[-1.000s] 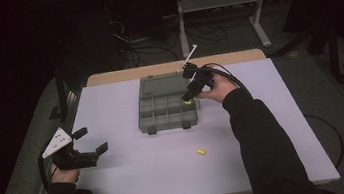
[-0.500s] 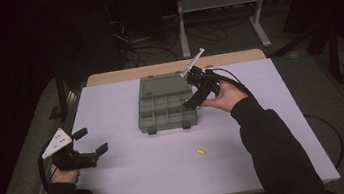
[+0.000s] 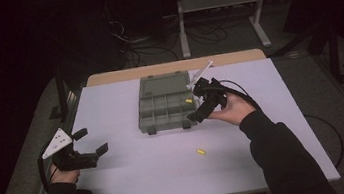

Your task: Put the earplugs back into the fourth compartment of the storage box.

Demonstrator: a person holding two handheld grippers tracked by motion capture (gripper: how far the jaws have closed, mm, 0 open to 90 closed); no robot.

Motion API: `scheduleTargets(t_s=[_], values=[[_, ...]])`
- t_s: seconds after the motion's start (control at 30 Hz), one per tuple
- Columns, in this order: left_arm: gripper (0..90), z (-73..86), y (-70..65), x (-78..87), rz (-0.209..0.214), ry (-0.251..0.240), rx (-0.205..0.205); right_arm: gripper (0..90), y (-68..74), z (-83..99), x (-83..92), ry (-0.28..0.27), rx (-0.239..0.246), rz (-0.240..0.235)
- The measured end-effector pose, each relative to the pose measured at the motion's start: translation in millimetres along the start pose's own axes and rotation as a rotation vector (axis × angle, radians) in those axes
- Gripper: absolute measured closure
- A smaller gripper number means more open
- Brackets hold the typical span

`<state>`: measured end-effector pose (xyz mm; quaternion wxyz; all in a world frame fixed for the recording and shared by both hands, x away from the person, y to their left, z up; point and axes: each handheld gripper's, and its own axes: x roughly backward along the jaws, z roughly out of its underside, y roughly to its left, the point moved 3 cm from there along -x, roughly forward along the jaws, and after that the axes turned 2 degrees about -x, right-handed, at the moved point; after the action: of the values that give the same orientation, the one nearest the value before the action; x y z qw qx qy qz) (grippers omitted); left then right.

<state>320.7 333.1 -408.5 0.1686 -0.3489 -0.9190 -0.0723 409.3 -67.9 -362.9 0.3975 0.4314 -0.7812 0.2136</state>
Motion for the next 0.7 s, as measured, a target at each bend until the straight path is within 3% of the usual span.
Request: scheduleTargets(t_s=[0.7], values=[[0.0,0.3,-0.6,-0.1,-0.001,0.004,-0.001,0.9,24.6,34.9,-20.1,0.027,0.009,-0.054]])
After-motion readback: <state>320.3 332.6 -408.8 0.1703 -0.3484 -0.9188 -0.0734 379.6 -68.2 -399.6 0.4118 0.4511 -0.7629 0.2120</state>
